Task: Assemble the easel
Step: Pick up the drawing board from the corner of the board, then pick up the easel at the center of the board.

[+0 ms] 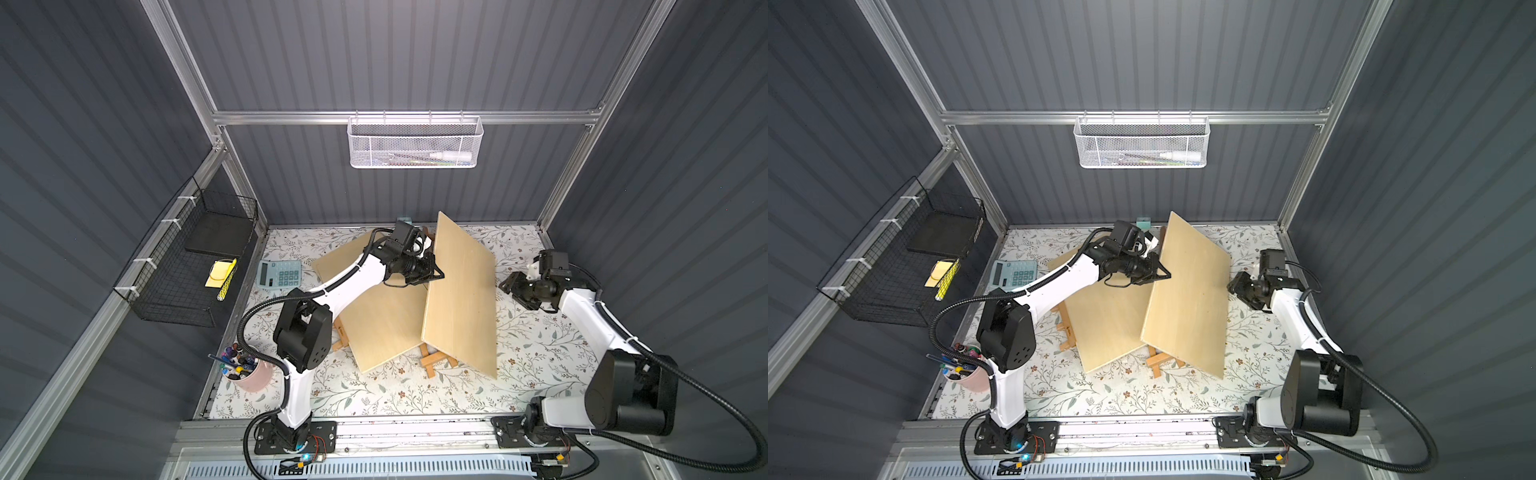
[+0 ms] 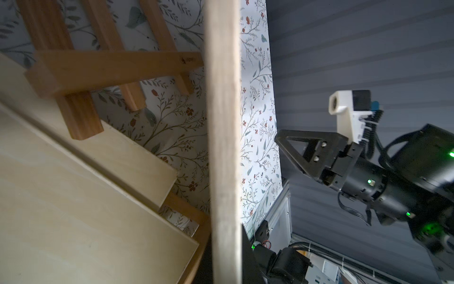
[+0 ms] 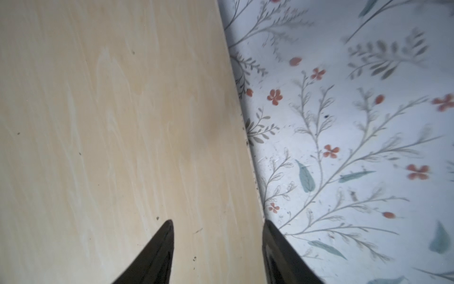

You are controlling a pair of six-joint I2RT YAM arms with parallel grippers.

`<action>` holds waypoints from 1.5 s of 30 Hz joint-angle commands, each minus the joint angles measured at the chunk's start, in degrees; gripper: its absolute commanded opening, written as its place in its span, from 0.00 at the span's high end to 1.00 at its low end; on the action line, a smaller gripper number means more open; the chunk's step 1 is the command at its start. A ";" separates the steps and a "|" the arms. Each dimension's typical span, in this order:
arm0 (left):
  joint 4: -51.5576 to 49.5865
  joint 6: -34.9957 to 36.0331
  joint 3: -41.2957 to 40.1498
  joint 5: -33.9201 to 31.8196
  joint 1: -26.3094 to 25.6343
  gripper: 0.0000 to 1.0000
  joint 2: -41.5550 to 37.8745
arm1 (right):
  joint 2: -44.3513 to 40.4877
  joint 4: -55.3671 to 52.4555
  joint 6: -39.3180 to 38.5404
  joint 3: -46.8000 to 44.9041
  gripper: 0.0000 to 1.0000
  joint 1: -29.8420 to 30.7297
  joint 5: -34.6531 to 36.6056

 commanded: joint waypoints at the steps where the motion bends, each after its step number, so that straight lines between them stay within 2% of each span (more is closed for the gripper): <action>1: 6.02 4.44 5.78 -4.12 -0.88 1.00 -8.04 | -2.60 -5.93 0.40 1.80 0.41 0.02 9.10; 5: 5.18 2.82 8.41 -2.15 -1.03 1.00 -9.24 | -4.90 -7.04 0.65 2.52 0.39 0.04 12.23; 11: 2.28 3.56 12.41 0.38 -1.23 1.00 -11.92 | -6.70 -8.37 1.00 3.02 0.38 0.05 14.59; 13: -1.47 5.10 14.42 -0.01 -1.23 1.00 -12.93 | -6.73 -8.93 1.25 3.30 0.38 0.06 14.75; 15: -6.29 7.67 16.02 -1.88 -1.23 1.00 -14.20 | -6.79 -8.65 1.16 3.34 0.38 0.29 14.47; 21: -21.32 16.52 15.65 -17.30 -1.23 1.00 -20.70 | -4.31 -6.96 -0.82 5.39 0.38 4.01 12.74; 25: -27.90 16.31 12.28 -27.35 -1.21 1.00 -24.27 | 1.83 -7.02 -2.22 10.28 0.38 8.82 12.33; 29: -27.01 13.99 10.87 -29.73 -1.23 1.00 -28.12 | 9.16 -7.43 -3.50 16.17 0.38 13.67 11.78; 35: -33.70 13.40 16.81 -40.11 -1.23 1.00 -28.74 | 23.60 -10.13 -6.19 29.13 0.39 19.88 10.30; 39: -37.32 13.37 20.86 -47.89 -1.14 1.00 -27.08 | 33.73 -14.03 -8.94 41.33 0.39 23.09 10.76; 42: -38.82 13.91 22.81 -49.40 -0.88 1.00 -24.93 | 40.83 -15.65 -9.10 49.62 0.38 24.20 9.43; 45: -39.44 13.70 23.19 -47.80 0.10 1.00 -22.85 | 47.34 -16.75 -9.29 57.43 0.38 25.03 7.27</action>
